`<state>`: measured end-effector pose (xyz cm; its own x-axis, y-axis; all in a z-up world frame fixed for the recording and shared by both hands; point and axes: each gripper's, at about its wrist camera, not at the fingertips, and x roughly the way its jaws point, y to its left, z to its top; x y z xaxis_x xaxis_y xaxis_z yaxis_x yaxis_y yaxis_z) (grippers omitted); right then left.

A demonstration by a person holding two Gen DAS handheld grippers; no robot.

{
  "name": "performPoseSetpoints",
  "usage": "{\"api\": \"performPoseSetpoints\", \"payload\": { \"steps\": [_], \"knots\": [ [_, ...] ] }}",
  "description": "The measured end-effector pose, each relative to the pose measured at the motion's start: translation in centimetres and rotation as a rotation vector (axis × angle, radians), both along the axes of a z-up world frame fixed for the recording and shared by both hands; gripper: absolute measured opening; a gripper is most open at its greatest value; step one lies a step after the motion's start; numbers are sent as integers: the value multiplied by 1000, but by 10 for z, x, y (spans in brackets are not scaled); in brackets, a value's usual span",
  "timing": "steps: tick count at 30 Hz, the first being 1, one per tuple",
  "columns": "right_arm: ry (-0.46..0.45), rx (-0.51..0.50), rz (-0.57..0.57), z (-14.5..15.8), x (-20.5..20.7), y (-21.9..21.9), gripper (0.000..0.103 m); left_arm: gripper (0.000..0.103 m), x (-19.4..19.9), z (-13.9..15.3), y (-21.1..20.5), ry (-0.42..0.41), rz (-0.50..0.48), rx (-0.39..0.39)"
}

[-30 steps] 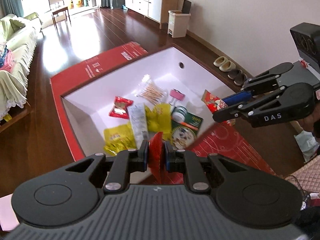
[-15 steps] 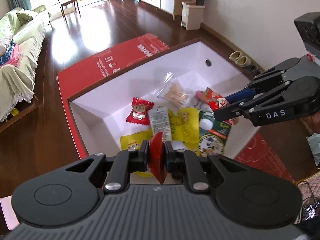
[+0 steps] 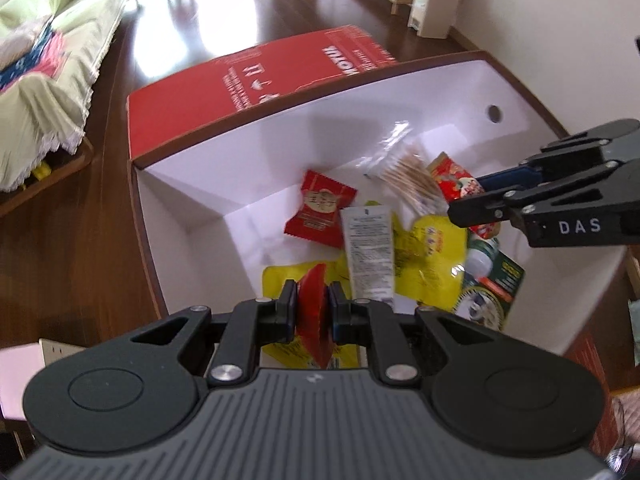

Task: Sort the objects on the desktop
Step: 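Carry the red candy packet and HOTO packet over the box with both tools, then open the left tool to drop the red packet while the right tool drops the HOTO packet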

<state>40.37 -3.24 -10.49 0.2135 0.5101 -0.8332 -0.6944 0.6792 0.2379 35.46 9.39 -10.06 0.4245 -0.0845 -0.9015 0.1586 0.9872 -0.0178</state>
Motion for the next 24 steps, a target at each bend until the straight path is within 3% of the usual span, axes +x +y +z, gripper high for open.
{"api": "performPoseSetpoints", "payload": {
  "steps": [7, 24],
  "knots": [
    [4, 1, 8, -6, 7, 4, 26, 13, 15, -9, 6, 8, 71, 1],
    [8, 8, -24, -16, 23, 10, 26, 13, 47, -31, 13, -36, 120, 50]
  ]
}}
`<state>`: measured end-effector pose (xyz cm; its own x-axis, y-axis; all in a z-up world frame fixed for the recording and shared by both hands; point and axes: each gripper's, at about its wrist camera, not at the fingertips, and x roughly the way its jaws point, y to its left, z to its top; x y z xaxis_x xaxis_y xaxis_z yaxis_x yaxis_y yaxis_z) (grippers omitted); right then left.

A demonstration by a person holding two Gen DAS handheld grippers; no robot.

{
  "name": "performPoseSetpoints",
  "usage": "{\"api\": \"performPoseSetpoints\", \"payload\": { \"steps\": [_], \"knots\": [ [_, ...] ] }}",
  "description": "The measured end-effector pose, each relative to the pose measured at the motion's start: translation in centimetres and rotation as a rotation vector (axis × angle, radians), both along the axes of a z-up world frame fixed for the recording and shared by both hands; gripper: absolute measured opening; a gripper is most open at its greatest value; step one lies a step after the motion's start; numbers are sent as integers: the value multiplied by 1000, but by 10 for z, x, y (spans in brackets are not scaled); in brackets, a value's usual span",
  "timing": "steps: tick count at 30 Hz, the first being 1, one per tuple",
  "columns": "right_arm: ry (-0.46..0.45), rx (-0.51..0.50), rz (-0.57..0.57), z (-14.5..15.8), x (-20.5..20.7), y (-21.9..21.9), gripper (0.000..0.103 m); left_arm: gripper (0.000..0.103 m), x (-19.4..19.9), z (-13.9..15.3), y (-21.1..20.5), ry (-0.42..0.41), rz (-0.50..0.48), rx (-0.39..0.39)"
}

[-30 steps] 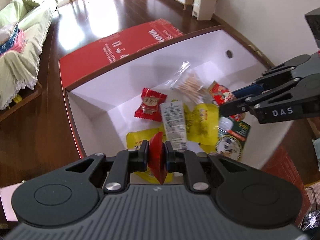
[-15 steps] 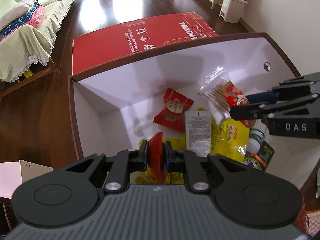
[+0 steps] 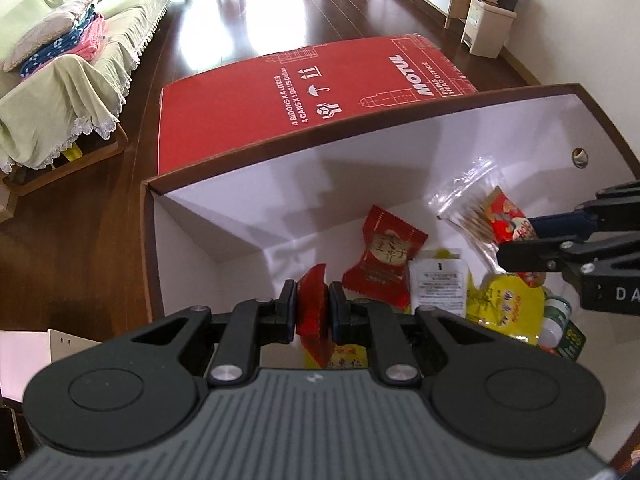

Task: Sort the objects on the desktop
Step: 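Open the left tool to drop the red packet while the right tool drops the HOTO packet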

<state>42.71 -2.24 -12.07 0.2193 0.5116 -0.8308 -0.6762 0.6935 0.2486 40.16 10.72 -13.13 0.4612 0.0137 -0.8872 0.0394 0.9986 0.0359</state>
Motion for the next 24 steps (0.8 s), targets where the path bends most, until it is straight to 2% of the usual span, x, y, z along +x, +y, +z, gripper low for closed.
{"api": "performPoseSetpoints", "payload": {
  "steps": [5, 8, 10, 12, 24],
  "knots": [
    [2, 6, -6, -2, 5, 2, 26, 14, 4, -6, -1, -7, 3, 2],
    [2, 7, -1, -2, 6, 4, 26, 27, 7, -6, -4, -11, -4, 4],
    [1, 9, 0, -3, 6, 4, 26, 39, 8, -6, -6, -7, -14, 2],
    [0, 7, 0, -4, 8, 5, 26, 42, 8, -4, -6, -8, -15, -10],
    [-33, 6, 0, -15, 12, 20, 26, 45, 2, 18, 2, -35, -19, -70]
  ]
}}
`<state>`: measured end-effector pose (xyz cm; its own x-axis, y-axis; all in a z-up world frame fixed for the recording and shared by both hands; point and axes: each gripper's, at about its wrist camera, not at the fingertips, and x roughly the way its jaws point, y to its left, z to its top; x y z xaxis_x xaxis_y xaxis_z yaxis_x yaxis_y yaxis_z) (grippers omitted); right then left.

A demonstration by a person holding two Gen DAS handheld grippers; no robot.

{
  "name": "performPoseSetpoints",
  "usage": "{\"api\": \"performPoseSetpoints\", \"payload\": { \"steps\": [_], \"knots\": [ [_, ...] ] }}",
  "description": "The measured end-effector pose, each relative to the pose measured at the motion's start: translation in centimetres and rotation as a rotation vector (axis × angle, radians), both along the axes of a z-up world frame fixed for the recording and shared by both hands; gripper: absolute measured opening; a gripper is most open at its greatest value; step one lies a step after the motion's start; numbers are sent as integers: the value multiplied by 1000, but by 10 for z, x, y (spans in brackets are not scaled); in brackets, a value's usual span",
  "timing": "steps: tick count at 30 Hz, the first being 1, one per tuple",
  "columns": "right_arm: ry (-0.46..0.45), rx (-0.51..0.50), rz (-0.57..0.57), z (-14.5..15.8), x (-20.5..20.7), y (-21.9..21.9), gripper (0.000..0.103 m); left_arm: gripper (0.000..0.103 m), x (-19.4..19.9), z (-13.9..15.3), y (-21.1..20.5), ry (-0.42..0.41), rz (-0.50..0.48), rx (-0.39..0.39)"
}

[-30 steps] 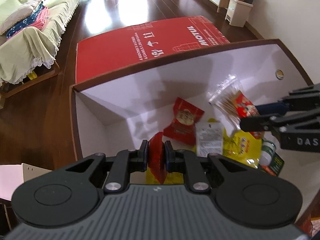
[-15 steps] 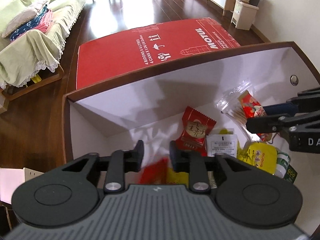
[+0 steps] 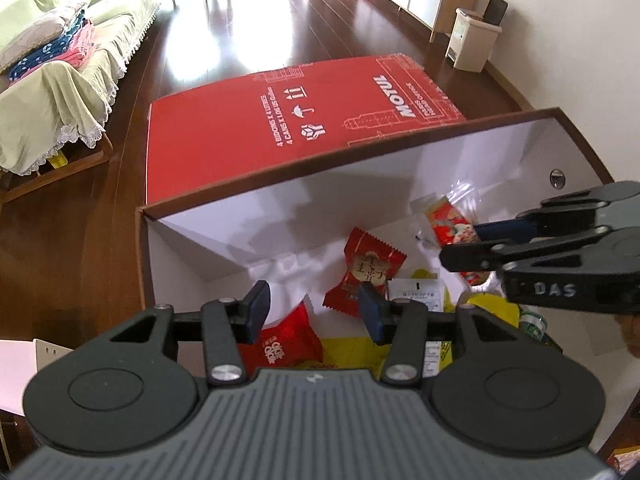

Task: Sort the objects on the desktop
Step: 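Open the left tool to drop the red packet while the right tool drops the HOTO packet, then lift both open tools up out of the box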

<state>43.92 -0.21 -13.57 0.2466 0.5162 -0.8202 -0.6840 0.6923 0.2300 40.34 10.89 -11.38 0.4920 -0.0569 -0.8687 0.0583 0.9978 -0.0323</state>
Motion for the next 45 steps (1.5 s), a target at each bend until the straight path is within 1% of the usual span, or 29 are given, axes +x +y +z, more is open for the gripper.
{"api": "performPoseSetpoints", "payload": {
  "steps": [5, 6, 7, 8, 24, 33, 35, 37, 39, 45],
  "knots": [
    [-8, -20, 7, -4, 1, 4, 27, 45, 1, -1, 0, 1, -1, -1],
    [-12, -22, 6, -4, 0, 4, 43, 45, 1, -1, 0, 0, -1, -1],
    [-24, -21, 0, -4, 0, 3, 54, 45, 1, -1, 0, 1, 0, -2],
    [-38, -15, -5, -3, -1, 2, 62, 45, 0, -2, 0, 1, 1, -3],
    [-47, -13, -20, 5, -1, 0, 62, 45, 1, -2, -1, 5, 7, 0],
    [-41, -14, -33, 13, -11, -8, 62, 47, -4, 3, -3, 2, 3, 3],
    [-41, -13, -41, 16, -15, -12, 62, 49, -7, 5, -5, 1, 0, 2],
    [-36, -11, -50, 19, -19, -16, 62, 57, -10, 7, -7, 2, -2, -1],
    [-32, -9, -56, 23, -23, -20, 62, 61, -14, 9, -8, 1, -1, -2],
    [-22, -6, -82, 36, -39, -34, 63, 64, -29, 18, -12, 2, 5, -14]
  ]
}}
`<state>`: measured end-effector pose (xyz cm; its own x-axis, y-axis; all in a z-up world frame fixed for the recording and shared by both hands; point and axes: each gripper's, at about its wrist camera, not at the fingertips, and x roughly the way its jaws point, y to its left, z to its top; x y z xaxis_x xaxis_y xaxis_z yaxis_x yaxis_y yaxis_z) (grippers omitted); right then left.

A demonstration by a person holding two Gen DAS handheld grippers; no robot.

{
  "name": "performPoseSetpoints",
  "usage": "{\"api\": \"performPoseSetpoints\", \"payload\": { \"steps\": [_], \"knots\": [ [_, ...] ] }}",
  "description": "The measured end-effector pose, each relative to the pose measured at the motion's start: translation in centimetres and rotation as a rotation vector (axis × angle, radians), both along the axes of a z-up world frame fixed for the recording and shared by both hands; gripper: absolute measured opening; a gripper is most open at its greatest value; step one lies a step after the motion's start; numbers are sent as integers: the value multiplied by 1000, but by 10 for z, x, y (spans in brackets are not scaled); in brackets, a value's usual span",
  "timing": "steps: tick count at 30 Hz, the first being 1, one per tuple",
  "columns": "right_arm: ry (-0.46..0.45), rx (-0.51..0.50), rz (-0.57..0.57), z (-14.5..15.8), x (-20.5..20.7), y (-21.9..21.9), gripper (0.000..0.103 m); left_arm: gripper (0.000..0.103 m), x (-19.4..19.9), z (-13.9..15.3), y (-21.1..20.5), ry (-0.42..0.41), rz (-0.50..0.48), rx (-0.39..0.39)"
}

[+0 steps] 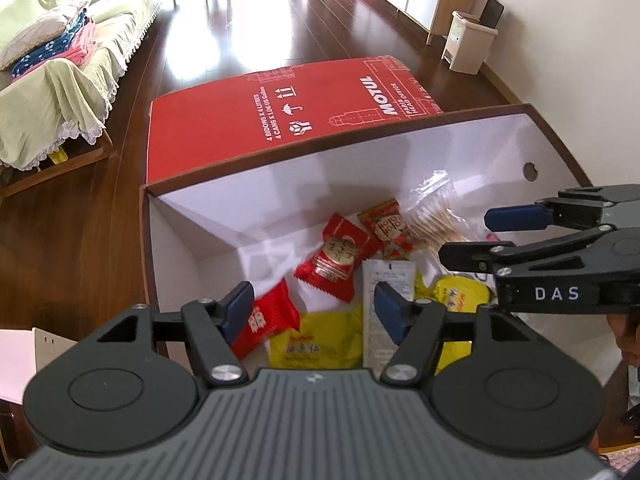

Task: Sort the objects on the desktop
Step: 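Lift both open tools up out of the box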

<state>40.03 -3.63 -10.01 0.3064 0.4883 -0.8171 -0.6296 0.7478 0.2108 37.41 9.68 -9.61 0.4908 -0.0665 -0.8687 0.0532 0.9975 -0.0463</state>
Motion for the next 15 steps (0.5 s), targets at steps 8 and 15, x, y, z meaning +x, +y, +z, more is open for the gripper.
{"api": "performPoseSetpoints", "payload": {
  "steps": [8, 15],
  "knots": [
    [3, 19, -51, 19, -31, -26, 84, 69, -29, 22, -11, -12, -16, 9],
    [16, 16, -114, 33, -55, -48, 84, 77, -58, 46, -26, -46, -40, 28]
  ]
}}
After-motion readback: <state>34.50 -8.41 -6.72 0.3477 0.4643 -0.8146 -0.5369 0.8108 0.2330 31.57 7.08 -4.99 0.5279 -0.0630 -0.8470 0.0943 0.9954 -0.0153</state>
